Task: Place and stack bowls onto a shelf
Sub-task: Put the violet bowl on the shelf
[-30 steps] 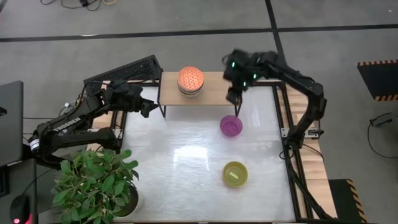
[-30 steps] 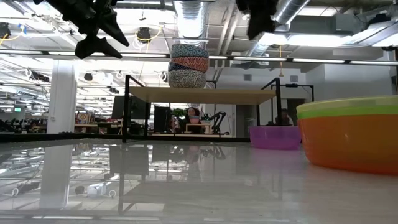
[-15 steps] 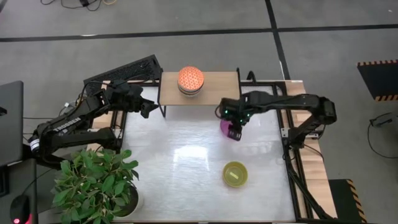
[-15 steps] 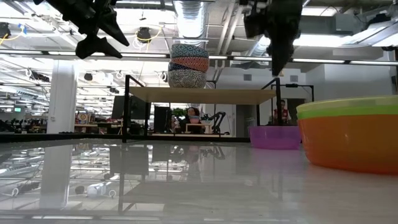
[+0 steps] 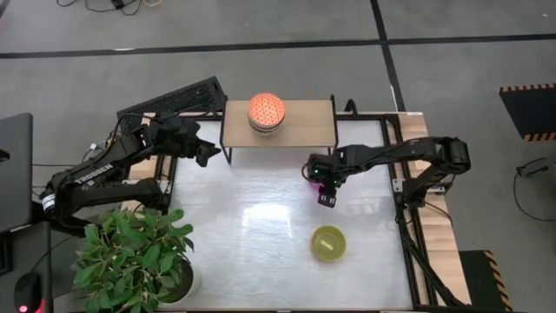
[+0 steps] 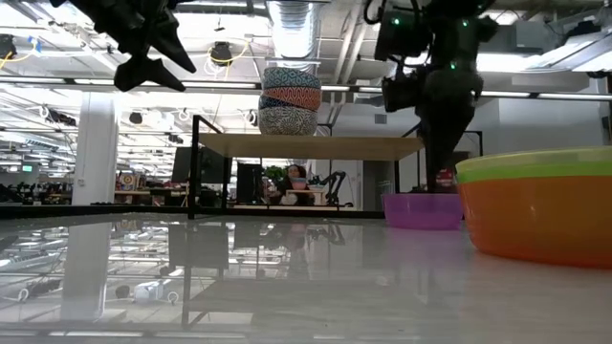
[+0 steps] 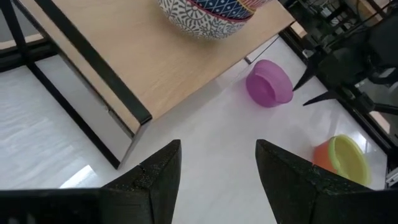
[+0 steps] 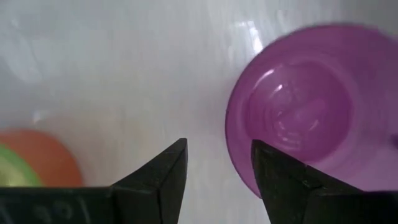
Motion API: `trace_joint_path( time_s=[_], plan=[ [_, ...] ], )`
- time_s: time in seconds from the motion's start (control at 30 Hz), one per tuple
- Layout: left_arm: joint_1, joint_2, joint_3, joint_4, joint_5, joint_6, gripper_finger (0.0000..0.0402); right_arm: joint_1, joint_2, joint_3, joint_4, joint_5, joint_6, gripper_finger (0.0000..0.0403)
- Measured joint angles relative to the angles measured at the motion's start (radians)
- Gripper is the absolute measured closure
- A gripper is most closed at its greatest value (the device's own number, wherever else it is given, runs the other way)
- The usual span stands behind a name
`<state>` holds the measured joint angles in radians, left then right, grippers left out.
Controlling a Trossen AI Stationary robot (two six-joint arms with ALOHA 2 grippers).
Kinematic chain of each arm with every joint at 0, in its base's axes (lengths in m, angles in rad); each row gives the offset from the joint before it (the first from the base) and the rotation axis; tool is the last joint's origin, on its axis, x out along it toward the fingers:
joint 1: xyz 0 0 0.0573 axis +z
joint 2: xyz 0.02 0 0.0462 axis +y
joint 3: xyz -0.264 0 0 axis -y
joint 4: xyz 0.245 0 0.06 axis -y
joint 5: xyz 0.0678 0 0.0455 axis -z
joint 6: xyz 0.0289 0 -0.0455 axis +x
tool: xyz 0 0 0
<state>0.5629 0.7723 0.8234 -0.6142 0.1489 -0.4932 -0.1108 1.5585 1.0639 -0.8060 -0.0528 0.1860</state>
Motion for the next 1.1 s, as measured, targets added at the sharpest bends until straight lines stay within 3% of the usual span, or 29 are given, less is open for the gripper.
trace_joint_path(
  time_s=[0.43,0.57,0.8,0.97,1.1],
  plan=[
    [0.000,0.000,0.000,-0.003,-0.024,-0.001,0.0211,-0.001,0.000,-0.160,0.224,0.003,-0.012,0.0215],
    [0.000,0.000,0.000,-0.003,-0.025,0.000,0.0211,-0.001,0.000,-0.160,0.227,0.003,-0.011,0.0255],
    [0.000,0.000,0.000,-0.003,-0.033,0.000,0.0211,-0.010,-0.002,-0.158,0.212,0.002,-0.011,0.0380],
    [0.000,0.000,0.000,-0.002,-0.033,0.000,0.0211,-0.010,-0.001,-0.153,0.205,-0.041,0.019,0.0382],
    [0.000,0.000,0.000,-0.002,-0.033,0.000,0.0211,-0.006,-0.014,-0.082,0.141,-0.156,0.019,0.0382]
  ],
)
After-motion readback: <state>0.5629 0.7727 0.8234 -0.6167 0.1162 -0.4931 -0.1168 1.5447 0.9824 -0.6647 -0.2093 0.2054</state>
